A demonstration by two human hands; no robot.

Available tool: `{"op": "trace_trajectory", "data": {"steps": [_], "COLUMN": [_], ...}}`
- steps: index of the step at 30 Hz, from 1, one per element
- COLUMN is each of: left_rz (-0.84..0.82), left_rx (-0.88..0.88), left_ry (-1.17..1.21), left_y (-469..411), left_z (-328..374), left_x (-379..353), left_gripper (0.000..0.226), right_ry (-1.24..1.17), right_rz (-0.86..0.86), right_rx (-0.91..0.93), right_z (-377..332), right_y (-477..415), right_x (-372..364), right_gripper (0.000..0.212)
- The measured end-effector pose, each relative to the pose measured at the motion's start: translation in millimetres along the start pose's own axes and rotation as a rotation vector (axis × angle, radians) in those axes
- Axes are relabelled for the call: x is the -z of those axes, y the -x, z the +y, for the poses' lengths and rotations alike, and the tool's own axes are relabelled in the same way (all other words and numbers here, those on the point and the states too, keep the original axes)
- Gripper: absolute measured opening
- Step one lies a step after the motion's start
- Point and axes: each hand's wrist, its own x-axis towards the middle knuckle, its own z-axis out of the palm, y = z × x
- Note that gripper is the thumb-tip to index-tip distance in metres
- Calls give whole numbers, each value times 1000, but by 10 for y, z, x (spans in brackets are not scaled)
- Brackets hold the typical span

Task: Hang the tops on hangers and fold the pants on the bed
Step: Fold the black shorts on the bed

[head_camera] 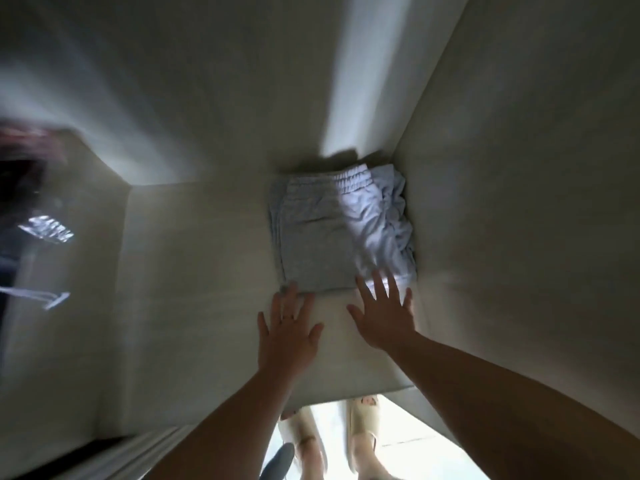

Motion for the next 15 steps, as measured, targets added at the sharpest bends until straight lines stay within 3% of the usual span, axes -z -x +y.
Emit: {"op": "trace_trajectory", "data": {"steps": [3, 6, 15], "left_rz": [-147, -180, 0], "left_rx": [55, 86, 80], "left_ry": [25, 57, 68], "left_y": [408, 844, 1920], "left_z": [-71, -108, -3], "left_x": [-53, -109, -121], "left_gripper": [59, 59, 62], "right_ry": [-16, -17, 95], "right_rz": [-116, -133, -78], "right_rx": [-6, -4, 138], "right_z": [-16, -10, 68], "right_y": [358, 778, 1781], "right_x": [-31, -62, 40], "right_gripper": [66, 65, 64]}}
